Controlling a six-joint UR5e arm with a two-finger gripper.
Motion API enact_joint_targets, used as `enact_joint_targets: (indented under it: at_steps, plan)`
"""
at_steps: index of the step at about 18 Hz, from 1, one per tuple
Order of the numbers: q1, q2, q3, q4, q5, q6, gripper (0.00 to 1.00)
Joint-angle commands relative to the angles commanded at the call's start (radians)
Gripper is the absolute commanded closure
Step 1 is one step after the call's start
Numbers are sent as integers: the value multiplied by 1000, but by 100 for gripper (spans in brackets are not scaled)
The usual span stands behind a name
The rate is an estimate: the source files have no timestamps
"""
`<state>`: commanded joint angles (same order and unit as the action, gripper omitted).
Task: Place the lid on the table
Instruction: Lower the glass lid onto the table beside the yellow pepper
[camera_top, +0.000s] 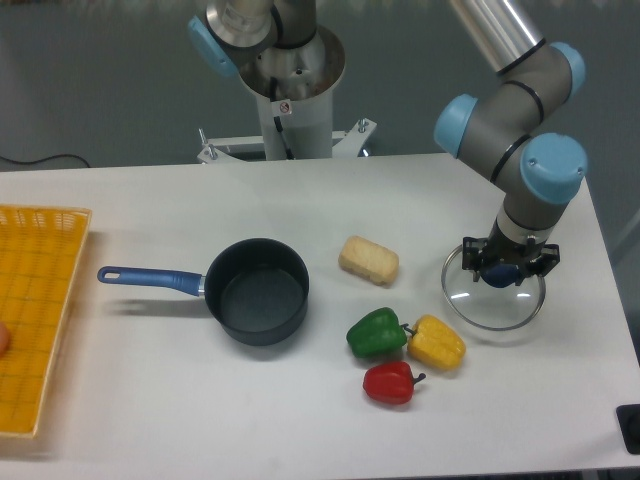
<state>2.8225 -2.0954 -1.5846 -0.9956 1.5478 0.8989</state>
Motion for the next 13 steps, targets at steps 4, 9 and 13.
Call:
enact_joint_targets:
  at_steps: [4,9,13]
  plan:
    - [0,-9,2,3,0,0,37]
    - [0,-12,-2,5,2,2,37]
    - [0,-21,-2,5,2,2,37]
